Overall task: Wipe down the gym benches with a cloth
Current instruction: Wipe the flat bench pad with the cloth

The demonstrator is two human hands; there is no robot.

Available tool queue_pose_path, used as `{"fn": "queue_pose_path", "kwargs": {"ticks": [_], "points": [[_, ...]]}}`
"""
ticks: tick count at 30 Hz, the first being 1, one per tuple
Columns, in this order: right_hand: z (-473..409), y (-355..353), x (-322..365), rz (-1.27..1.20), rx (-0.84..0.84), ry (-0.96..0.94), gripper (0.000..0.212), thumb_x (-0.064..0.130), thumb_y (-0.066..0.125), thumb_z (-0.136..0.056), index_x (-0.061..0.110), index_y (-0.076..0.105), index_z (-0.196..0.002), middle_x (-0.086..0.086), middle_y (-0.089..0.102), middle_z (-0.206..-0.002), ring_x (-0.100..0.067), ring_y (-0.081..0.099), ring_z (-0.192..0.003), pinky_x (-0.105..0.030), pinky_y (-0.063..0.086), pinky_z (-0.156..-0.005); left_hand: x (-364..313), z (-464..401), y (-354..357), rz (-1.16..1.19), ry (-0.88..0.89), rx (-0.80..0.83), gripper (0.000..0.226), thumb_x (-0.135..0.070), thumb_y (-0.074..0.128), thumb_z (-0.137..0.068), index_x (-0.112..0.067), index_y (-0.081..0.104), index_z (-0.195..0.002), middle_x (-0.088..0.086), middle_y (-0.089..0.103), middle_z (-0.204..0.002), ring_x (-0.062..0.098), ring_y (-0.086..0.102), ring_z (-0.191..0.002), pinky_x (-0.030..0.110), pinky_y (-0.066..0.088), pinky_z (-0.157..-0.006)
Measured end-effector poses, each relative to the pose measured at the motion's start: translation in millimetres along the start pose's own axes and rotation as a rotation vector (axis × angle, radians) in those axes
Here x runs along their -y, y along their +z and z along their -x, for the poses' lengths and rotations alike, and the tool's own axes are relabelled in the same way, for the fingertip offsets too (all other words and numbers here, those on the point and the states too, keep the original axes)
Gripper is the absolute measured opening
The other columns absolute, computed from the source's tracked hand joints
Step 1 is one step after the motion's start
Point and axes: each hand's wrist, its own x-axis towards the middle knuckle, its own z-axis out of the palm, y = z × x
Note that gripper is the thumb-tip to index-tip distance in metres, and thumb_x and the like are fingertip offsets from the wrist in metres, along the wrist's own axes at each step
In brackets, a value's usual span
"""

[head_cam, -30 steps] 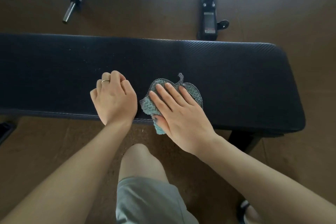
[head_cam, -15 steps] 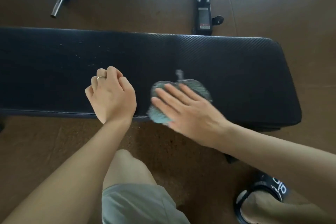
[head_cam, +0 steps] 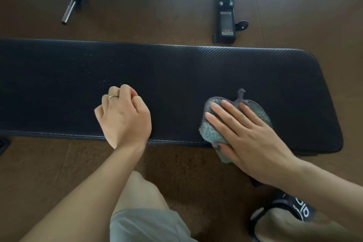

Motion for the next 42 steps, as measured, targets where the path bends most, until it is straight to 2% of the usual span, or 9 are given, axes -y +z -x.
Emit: {"fn": "queue_pose_path", "kwargs": {"ticks": [8, 14, 18, 21, 27, 31, 35, 38, 42], "points": [[-161.1, -29.2, 18.0, -0.134, -0.057, -0.038, 0.061, 0.049, 0.017, -0.109, 0.026, 0.008, -0.165, 0.002, 0.004, -0.173, -0.020, -0.004, -0.159, -0.042, -0.003, -0.129, -1.8, 0.3, 0.3, -0.023, 0.001, -0.005, 0.027, -0.022, 0.029, -0.093, -0.019, 0.055, -0.086, -0.001, 0.052, -0.093, 0.021, 0.048, -0.089, 0.044, 0.036, -0.095], [-202.6, -35.9, -7.3, -0.209, -0.158, 0.108, 0.059, 0.050, 0.023, -0.107, 0.029, 0.024, -0.162, 0.002, 0.027, -0.167, -0.020, 0.020, -0.155, -0.040, 0.011, -0.126, -0.8, -2.9, -1.2, -0.033, 0.006, 0.014, 0.027, -0.022, 0.027, -0.089, -0.019, 0.053, -0.082, -0.002, 0.051, -0.089, 0.022, 0.046, -0.087, 0.042, 0.035, -0.095], [-177.0, -36.0, -68.2, -0.240, -0.155, 0.370, 0.056, 0.048, 0.022, -0.105, 0.024, 0.039, -0.153, -0.010, 0.052, -0.146, -0.031, 0.046, -0.135, -0.044, 0.029, -0.114, -0.8, -1.3, -1.5, -0.033, 0.006, 0.001, 0.026, -0.021, 0.029, -0.090, -0.019, 0.053, -0.082, -0.002, 0.052, -0.089, 0.021, 0.047, -0.087, 0.042, 0.035, -0.095], [-145.5, -32.4, -107.9, -0.238, -0.137, 0.512, 0.052, 0.049, 0.022, -0.106, 0.020, 0.050, -0.140, -0.013, 0.057, -0.136, -0.033, 0.051, -0.127, -0.045, 0.031, -0.110, -0.9, -0.5, -0.6, -0.020, 0.000, -0.001, 0.025, -0.021, 0.030, -0.090, -0.019, 0.054, -0.082, -0.001, 0.052, -0.089, 0.022, 0.048, -0.087, 0.044, 0.035, -0.096], [-164.8, -35.2, -85.7, -0.205, -0.113, 0.689, 0.053, 0.040, 0.020, -0.107, 0.010, 0.052, -0.136, -0.019, 0.054, -0.139, -0.037, 0.047, -0.130, -0.049, 0.026, -0.114, -3.6, 1.7, 3.6, -0.037, -0.008, -0.039, 0.024, -0.021, 0.032, -0.091, -0.018, 0.054, -0.081, 0.000, 0.052, -0.086, 0.023, 0.048, -0.083, 0.046, 0.038, -0.091], [-209.5, -36.3, -15.3, -0.184, -0.136, 0.576, 0.049, 0.034, 0.025, -0.106, 0.006, 0.046, -0.140, -0.020, 0.049, -0.143, -0.038, 0.042, -0.133, -0.052, 0.020, -0.120, -3.6, 0.3, 2.5, -0.059, 0.014, -0.021, 0.025, -0.023, 0.030, -0.090, -0.018, 0.052, -0.080, 0.000, 0.051, -0.084, 0.023, 0.047, -0.082, 0.046, 0.038, -0.089], [-228.5, -37.8, 28.9, -0.212, -0.139, 0.421, 0.062, 0.039, 0.020, -0.108, 0.004, 0.020, -0.160, -0.020, 0.027, -0.163, -0.039, 0.020, -0.151, -0.052, 0.006, -0.127, -3.3, -1.2, 1.1, -0.073, 0.026, 0.000, 0.024, -0.024, 0.030, -0.090, -0.020, 0.052, -0.080, -0.001, 0.050, -0.085, 0.022, 0.046, -0.083, 0.046, 0.038, -0.090], [-195.1, -31.6, 16.1, -0.223, -0.113, 0.313, 0.063, 0.041, 0.012, -0.109, 0.014, 0.005, -0.165, -0.012, 0.004, -0.172, -0.028, -0.002, -0.159, -0.045, -0.002, -0.128, -2.4, -1.2, 0.9, -0.059, 0.026, -0.001, 0.023, -0.022, 0.032, -0.090, -0.019, 0.053, -0.080, -0.001, 0.052, -0.086, 0.023, 0.048, -0.084, 0.045, 0.038, -0.091], [-105.3, -17.3, 14.6, -0.225, -0.115, 0.378, 0.066, 0.043, 0.003, -0.105, 0.015, 0.007, -0.165, -0.009, 0.002, -0.173, -0.023, -0.005, -0.159, -0.043, 0.000, -0.129, -2.4, 0.9, 1.6, -0.054, 0.017, -0.011, 0.024, -0.023, 0.031, -0.090, -0.018, 0.053, -0.080, 0.000, 0.052, -0.087, 0.025, 0.048, -0.085, 0.046, 0.038, -0.092]]}}
